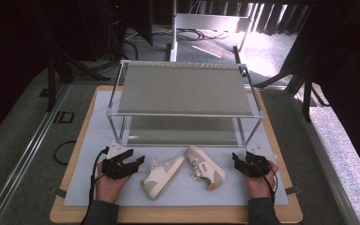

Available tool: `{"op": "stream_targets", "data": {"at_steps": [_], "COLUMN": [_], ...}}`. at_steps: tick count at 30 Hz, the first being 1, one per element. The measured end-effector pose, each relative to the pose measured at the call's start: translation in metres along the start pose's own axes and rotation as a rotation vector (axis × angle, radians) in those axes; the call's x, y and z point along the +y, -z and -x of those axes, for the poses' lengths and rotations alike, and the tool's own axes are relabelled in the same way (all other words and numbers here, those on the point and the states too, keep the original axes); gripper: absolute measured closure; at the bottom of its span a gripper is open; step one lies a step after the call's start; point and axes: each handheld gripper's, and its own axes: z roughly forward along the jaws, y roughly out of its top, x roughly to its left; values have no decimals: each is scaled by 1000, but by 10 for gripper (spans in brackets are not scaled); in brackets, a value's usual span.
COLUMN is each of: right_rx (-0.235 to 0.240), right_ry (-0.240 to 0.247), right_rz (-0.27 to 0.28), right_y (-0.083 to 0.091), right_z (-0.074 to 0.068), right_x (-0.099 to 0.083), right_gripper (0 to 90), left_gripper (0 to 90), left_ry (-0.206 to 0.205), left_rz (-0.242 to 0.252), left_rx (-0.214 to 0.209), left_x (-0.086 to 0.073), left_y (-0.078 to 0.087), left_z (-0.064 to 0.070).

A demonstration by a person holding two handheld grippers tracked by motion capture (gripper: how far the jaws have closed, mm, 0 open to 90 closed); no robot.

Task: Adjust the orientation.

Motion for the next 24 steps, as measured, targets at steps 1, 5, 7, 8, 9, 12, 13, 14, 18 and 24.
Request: {"op": "stream_targets", "data": {"at_steps": [1, 5, 7, 8, 9, 12, 13, 14, 18, 24], "right_rx": [1, -1, -5, -4, -4, -9, -9, -10, -11, -12], "right_ry": [0, 3, 4, 5, 6, 10, 9, 9, 7, 12], "right_rz": [1, 8, 13, 15, 17, 22, 23, 24, 26, 27], "right_y": [1, 3, 4, 5, 5, 7, 7, 7, 8, 9], "right_z": [0, 0, 0, 0, 0, 1, 1, 1, 1, 1], "right_x": [0, 1, 1, 1, 1, 1, 1, 1, 1, 1], "right_gripper": [402, 403, 403, 403, 404, 404, 404, 405, 407, 408], "left_gripper": [426, 426, 426, 426, 426, 426, 426, 426, 425, 425], "left_ry": [-2, -21, -32, -39, -46, -58, -59, -57, -40, -64], "left_rz": [0, 1, 2, 4, 3, -4, -7, -10, -8, -31], "left_rx": [-10, -38, -50, -51, -53, -58, -59, -63, -90, -84], "left_x": [0, -1, -1, -1, -1, -2, -2, -3, -6, -9], "left_y": [0, 3, 4, 5, 5, 6, 6, 6, 9, 9], "left_z": [1, 7, 9, 11, 12, 14, 14, 15, 16, 19]}}
